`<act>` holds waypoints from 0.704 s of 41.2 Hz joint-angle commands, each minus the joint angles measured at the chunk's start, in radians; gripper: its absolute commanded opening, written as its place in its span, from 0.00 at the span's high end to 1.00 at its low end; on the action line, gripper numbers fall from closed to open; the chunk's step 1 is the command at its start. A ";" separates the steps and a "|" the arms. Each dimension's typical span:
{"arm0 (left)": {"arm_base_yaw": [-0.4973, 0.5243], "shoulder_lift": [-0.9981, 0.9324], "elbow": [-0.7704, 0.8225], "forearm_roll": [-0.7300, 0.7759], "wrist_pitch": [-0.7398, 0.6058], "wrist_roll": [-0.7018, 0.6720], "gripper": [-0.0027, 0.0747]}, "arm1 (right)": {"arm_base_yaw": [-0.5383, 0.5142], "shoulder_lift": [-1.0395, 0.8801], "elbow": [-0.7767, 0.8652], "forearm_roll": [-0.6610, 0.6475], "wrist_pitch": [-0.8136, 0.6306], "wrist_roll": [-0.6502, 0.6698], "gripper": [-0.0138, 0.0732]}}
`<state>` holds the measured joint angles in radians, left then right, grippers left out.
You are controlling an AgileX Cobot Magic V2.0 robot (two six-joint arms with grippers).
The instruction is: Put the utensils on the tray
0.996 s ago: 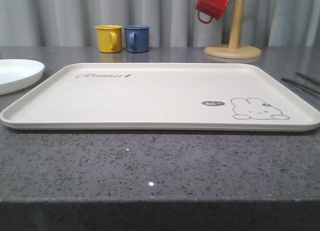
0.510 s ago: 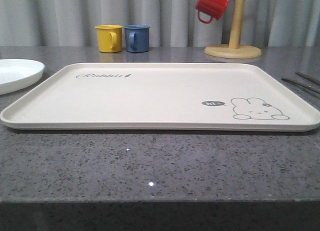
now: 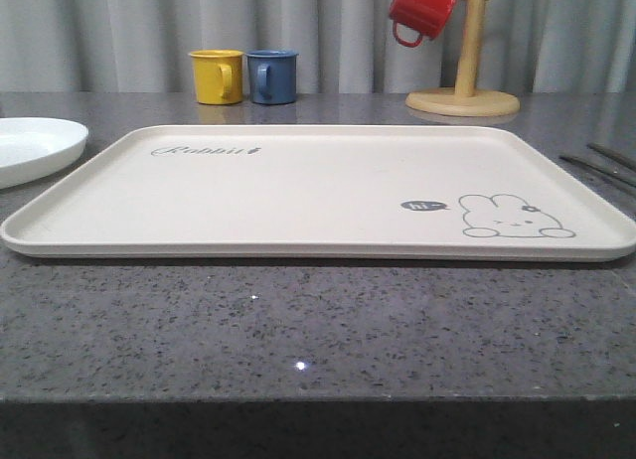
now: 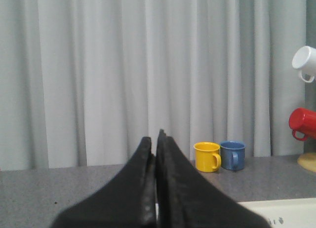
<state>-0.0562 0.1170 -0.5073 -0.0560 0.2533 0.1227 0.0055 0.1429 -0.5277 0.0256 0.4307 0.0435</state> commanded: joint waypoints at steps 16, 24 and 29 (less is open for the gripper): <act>0.002 0.335 -0.203 -0.007 0.284 -0.007 0.99 | -0.005 0.352 -0.179 -0.007 0.163 -0.001 0.98; 0.002 0.405 -0.202 -0.007 0.288 -0.007 0.99 | -0.005 0.415 -0.149 -0.007 0.170 -0.001 0.98; 0.002 0.431 -0.202 -0.007 0.297 -0.007 0.99 | -0.005 0.443 -0.149 -0.007 0.199 -0.001 0.94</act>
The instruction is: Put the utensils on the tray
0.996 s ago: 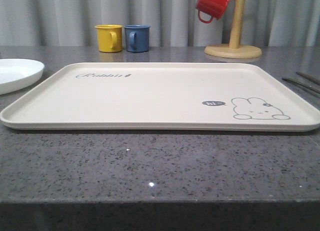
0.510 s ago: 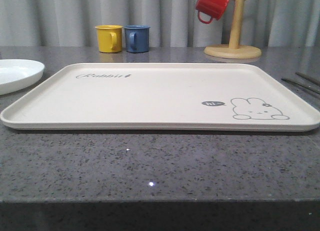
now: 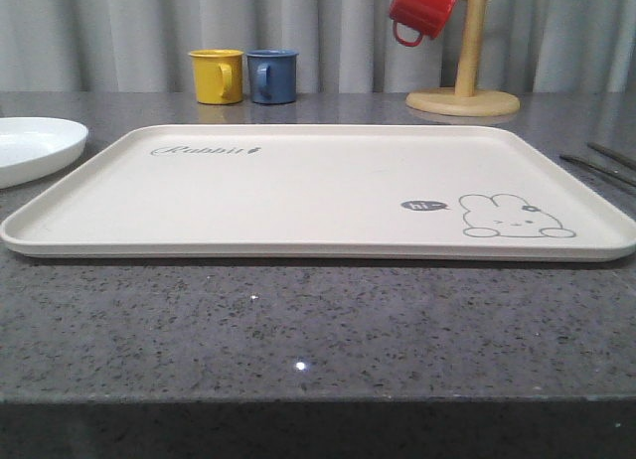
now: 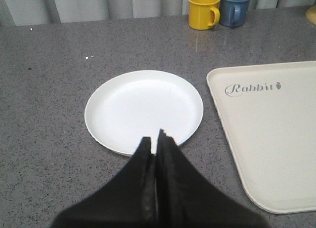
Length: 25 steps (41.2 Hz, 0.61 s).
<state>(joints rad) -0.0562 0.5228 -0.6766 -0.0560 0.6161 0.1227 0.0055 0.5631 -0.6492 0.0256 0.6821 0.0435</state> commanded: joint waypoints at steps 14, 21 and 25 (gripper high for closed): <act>0.002 0.060 -0.032 -0.007 -0.080 -0.007 0.39 | -0.005 0.045 -0.027 -0.007 -0.043 -0.002 0.40; 0.002 0.137 -0.058 0.035 -0.014 -0.007 0.31 | -0.005 0.045 -0.027 -0.007 -0.043 -0.002 0.40; 0.002 0.221 -0.105 0.056 0.063 -0.007 0.31 | -0.005 0.045 -0.027 -0.007 -0.043 -0.002 0.40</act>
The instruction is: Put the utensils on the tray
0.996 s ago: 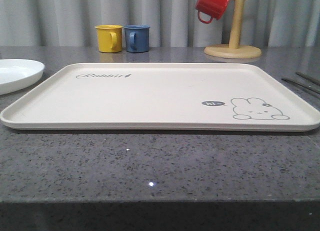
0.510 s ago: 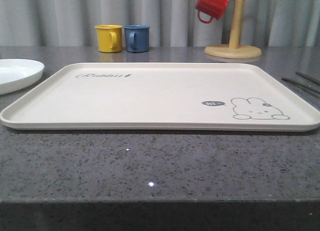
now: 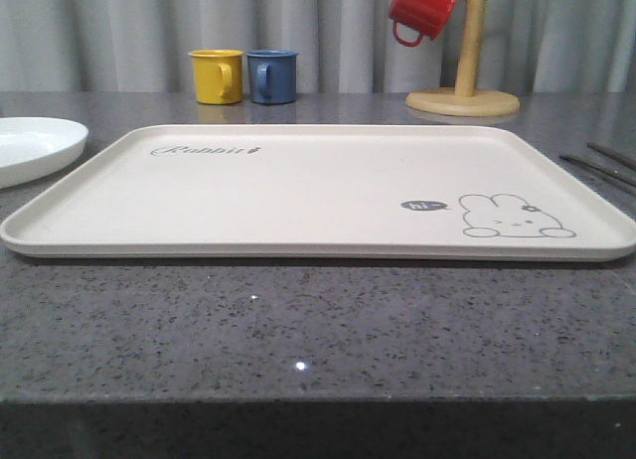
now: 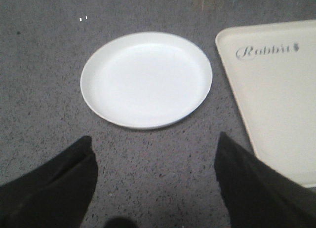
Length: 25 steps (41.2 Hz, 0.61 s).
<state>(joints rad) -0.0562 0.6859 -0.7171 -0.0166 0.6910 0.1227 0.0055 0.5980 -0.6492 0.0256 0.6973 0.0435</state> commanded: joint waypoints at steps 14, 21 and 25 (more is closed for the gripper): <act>0.167 0.430 -0.288 -0.010 0.131 0.020 0.31 | -0.005 0.010 -0.027 -0.007 -0.058 -0.002 0.40; 0.324 0.570 -0.366 -0.292 0.134 0.220 0.31 | -0.005 0.010 -0.027 -0.007 -0.058 -0.002 0.40; 0.395 0.650 -0.405 -0.451 0.128 0.327 0.31 | -0.005 0.010 -0.027 -0.007 -0.058 -0.002 0.40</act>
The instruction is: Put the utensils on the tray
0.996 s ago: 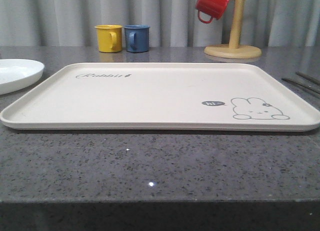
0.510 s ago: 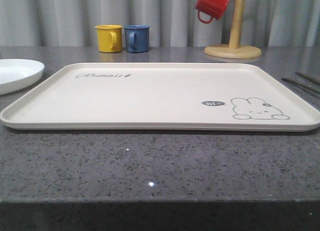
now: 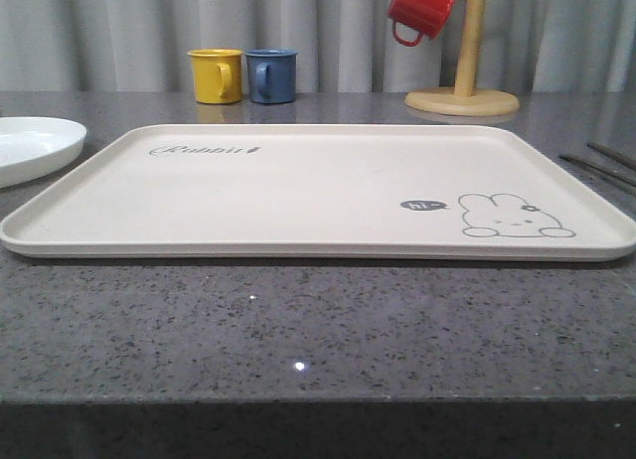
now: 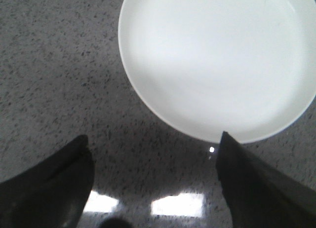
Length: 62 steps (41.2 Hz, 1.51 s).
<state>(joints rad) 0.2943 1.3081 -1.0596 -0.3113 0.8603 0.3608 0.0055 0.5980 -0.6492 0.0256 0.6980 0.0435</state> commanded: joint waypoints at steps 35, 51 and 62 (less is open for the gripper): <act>0.049 0.372 -0.212 -0.241 -0.092 0.130 0.44 | -0.005 0.010 -0.027 -0.007 -0.059 -0.002 0.40; 0.042 0.367 -0.238 -0.267 -0.055 0.130 0.99 | -0.005 0.010 -0.027 -0.007 -0.059 -0.002 0.40; -0.024 0.303 -0.362 -0.351 0.063 0.176 0.99 | -0.005 0.010 -0.027 -0.007 -0.059 -0.002 0.40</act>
<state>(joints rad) 0.3047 1.6853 -1.3438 -0.5888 0.8866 0.5234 0.0055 0.5980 -0.6492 0.0256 0.6995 0.0435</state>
